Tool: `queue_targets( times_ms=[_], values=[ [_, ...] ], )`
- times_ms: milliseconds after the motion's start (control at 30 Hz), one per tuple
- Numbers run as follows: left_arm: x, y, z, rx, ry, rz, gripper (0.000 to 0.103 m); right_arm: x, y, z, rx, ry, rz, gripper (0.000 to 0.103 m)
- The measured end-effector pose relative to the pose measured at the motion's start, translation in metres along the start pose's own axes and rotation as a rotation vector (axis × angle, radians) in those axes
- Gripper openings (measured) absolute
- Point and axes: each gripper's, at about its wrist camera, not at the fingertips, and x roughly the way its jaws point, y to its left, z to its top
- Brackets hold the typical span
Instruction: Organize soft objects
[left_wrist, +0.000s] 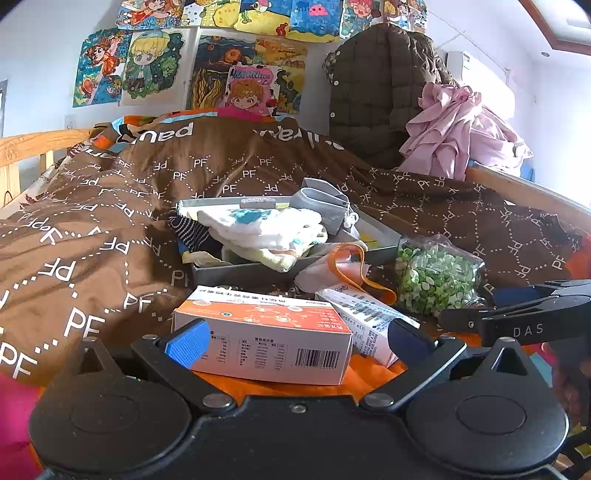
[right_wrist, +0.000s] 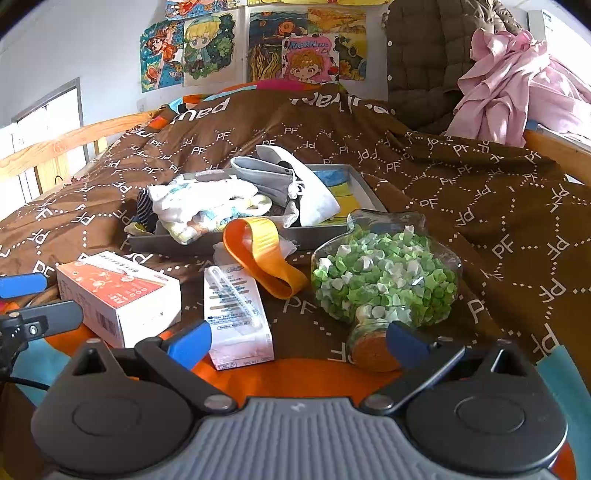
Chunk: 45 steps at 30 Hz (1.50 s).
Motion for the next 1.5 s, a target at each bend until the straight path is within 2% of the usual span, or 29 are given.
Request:
queue_targets(
  times_ms=[400, 900, 1200, 1500],
  values=[
    [0.004, 0.000, 0.011, 0.002, -0.021, 0.001, 0.102, 0.004, 0.002, 0.013, -0.015, -0.014, -0.013, 0.103],
    [0.015, 0.026, 0.041, 0.035, -0.089, 0.010, 0.102, 0.026, 0.009, 0.056, -0.004, -0.049, -0.044, 0.103],
    [0.033, 0.039, 0.057, 0.073, -0.119, -0.007, 0.102, 0.041, 0.020, 0.070, -0.035, -0.050, -0.055, 0.103],
    [0.058, 0.049, 0.070, 0.106, -0.114, -0.016, 0.102, 0.063, 0.025, 0.076, -0.054, -0.029, -0.044, 0.103]
  ],
)
